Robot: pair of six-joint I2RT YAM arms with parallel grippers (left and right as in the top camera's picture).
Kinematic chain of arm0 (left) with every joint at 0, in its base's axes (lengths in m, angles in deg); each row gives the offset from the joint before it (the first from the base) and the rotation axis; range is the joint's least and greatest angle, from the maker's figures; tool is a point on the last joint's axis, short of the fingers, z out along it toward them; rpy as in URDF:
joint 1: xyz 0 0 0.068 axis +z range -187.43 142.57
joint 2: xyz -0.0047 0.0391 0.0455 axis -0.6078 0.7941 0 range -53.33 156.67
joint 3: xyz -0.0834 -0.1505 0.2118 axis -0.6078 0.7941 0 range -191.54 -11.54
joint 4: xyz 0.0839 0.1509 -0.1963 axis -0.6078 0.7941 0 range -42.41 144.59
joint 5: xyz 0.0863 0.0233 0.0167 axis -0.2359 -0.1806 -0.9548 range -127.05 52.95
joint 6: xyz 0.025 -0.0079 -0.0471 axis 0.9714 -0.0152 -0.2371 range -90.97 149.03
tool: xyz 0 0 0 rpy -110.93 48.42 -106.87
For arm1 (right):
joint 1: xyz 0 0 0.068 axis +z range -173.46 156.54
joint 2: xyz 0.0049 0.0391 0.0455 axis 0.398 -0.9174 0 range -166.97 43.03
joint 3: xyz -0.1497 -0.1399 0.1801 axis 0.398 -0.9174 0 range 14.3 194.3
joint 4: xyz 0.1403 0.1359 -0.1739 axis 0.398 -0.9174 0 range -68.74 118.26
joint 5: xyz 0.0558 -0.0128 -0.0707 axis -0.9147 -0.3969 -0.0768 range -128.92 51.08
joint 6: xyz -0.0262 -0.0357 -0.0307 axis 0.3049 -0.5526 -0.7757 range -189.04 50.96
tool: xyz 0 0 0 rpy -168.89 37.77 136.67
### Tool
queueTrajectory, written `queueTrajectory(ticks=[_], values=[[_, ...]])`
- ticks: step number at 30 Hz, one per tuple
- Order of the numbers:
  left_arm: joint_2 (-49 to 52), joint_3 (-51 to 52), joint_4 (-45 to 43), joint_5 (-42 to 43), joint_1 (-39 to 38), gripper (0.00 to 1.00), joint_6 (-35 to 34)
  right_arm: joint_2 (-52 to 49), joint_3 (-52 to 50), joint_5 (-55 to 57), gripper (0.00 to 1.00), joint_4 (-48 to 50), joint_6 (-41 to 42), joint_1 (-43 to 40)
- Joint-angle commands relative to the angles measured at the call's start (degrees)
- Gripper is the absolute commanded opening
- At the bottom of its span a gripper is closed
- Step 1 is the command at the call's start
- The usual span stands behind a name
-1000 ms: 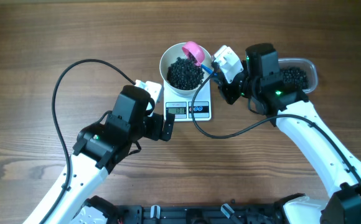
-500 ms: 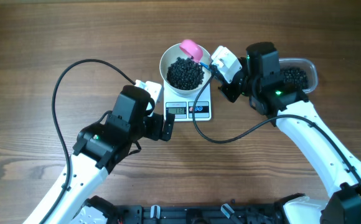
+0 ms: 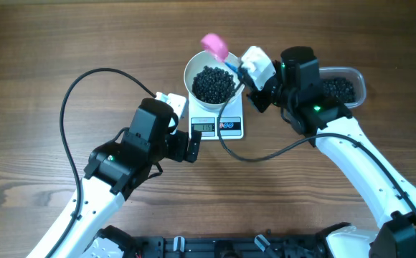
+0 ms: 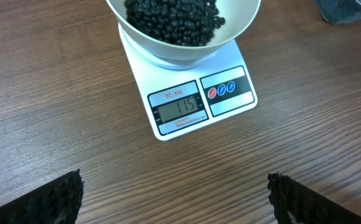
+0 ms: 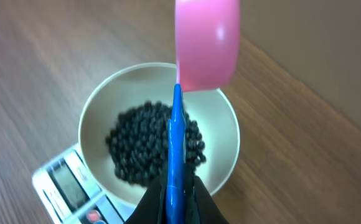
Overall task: Scoop item into bowl and weigh 150g on scale
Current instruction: 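Tilt the scoop with the right gripper to pour beans into the bowl, then move the empty scoop right back to the bean tub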
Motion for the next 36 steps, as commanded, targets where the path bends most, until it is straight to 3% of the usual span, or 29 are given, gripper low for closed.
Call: queueTrajectory(ticks=[1,5,11,18,24,28,36], values=[[0.04,-0.17,-0.15,-0.35,-0.24,1.0,1.14,-0.74,0.13,-0.11,0.04,1.29,25.29,0.13],[0.04,-0.17,-0.15,-0.35,-0.24,1.0,1.14,0.09,0.17,-0.09,0.04,2.38,38.18,-0.07],[0.04,-0.17,-0.15,-0.33,-0.28,1.0,1.14,6.1,0.26,1.68,0.04,1.07,38.56,-5.27],[0.04,-0.17,-0.15,-0.33,-0.24,1.0,1.14,14.47,0.26,6.54,0.04,-8.59,28.81,-19.65],[0.04,-0.17,-0.15,-0.33,-0.26,1.0,1.14,17.49,0.26,10.73,0.04,-20.35,25.75,-31.34],[0.04,-0.17,-0.15,-0.33,-0.24,1.0,1.14,16.57,0.24,14.21,0.04,-25.64,17.77,-34.67],[0.04,-0.17,-0.13,-0.33,-0.26,1.0,1.14,9.73,0.15,14.93,0.04,-29.75,14.12,-35.45]])
